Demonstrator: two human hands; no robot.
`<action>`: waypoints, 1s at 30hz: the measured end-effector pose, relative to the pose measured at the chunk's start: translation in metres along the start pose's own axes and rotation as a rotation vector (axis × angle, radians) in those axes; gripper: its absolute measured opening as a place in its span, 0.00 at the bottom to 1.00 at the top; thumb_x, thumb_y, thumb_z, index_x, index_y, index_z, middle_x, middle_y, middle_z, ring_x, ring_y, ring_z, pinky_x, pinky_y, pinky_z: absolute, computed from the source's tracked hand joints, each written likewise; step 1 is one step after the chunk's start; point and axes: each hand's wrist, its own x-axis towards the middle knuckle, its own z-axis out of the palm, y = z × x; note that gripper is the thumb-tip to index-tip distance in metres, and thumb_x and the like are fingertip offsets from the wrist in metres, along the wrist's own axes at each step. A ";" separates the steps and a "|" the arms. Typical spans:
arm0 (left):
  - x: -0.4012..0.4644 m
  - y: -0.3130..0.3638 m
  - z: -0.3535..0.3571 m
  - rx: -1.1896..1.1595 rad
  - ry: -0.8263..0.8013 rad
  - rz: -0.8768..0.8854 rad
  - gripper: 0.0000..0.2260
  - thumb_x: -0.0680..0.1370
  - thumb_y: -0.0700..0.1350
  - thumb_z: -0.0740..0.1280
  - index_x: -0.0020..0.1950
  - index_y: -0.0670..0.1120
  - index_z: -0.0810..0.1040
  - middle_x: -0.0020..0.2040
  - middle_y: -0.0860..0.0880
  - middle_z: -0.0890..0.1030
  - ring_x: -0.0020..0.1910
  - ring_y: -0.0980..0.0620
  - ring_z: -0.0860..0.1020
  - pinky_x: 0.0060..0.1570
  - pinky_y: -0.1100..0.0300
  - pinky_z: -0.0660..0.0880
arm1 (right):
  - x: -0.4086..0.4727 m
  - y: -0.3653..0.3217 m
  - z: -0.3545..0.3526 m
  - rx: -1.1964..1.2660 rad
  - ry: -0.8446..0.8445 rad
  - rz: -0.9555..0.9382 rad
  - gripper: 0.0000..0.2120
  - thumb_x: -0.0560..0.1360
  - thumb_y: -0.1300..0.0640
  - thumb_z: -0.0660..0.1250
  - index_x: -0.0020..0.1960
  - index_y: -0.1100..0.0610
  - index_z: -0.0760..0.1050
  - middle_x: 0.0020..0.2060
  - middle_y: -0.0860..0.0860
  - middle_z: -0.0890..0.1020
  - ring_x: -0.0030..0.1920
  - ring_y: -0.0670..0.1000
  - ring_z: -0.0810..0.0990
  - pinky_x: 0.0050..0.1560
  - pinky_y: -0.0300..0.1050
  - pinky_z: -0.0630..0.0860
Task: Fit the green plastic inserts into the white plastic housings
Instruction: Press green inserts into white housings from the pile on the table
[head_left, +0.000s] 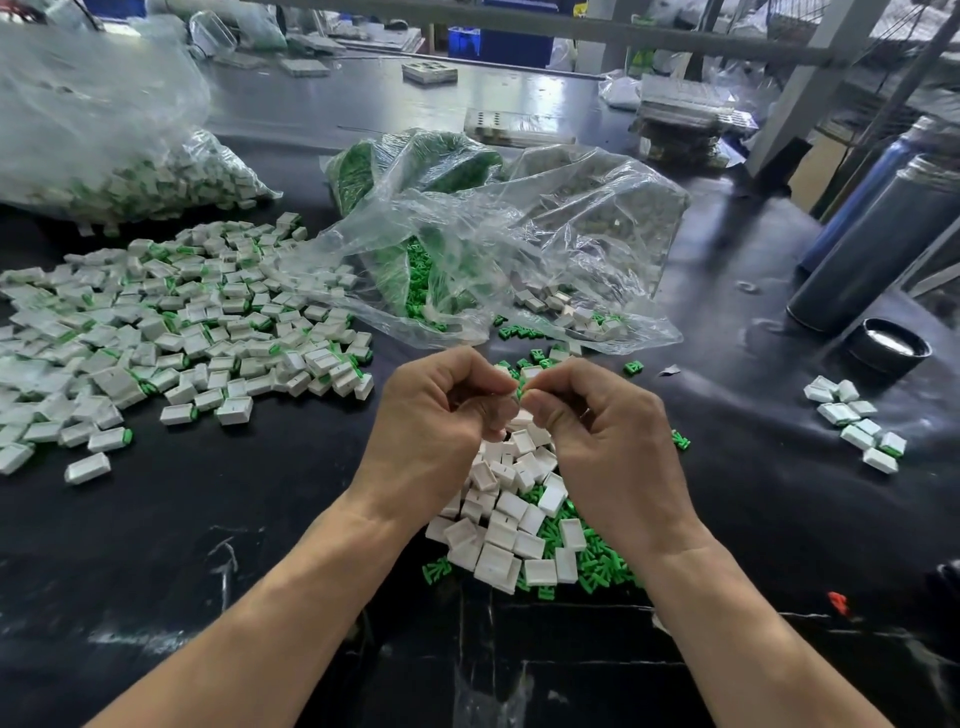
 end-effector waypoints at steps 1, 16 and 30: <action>0.000 0.000 0.000 0.005 -0.010 0.000 0.13 0.75 0.27 0.70 0.43 0.44 0.84 0.37 0.48 0.85 0.35 0.50 0.83 0.38 0.58 0.82 | 0.000 0.000 -0.001 0.001 -0.013 0.005 0.05 0.77 0.60 0.75 0.46 0.52 0.83 0.36 0.44 0.82 0.38 0.46 0.79 0.39 0.38 0.74; 0.001 0.004 0.007 -0.161 -0.005 -0.050 0.06 0.76 0.35 0.74 0.47 0.47 0.84 0.45 0.46 0.86 0.47 0.46 0.83 0.53 0.56 0.81 | 0.004 -0.008 -0.002 0.422 -0.008 0.285 0.27 0.83 0.37 0.60 0.41 0.55 0.83 0.34 0.57 0.84 0.30 0.51 0.74 0.27 0.41 0.69; -0.004 0.009 0.016 -0.328 -0.168 -0.111 0.04 0.76 0.41 0.71 0.50 0.42 0.81 0.53 0.30 0.80 0.42 0.45 0.79 0.47 0.53 0.81 | -0.004 -0.019 0.012 0.521 -0.085 0.332 0.31 0.80 0.30 0.51 0.29 0.43 0.79 0.25 0.46 0.67 0.26 0.44 0.64 0.24 0.35 0.64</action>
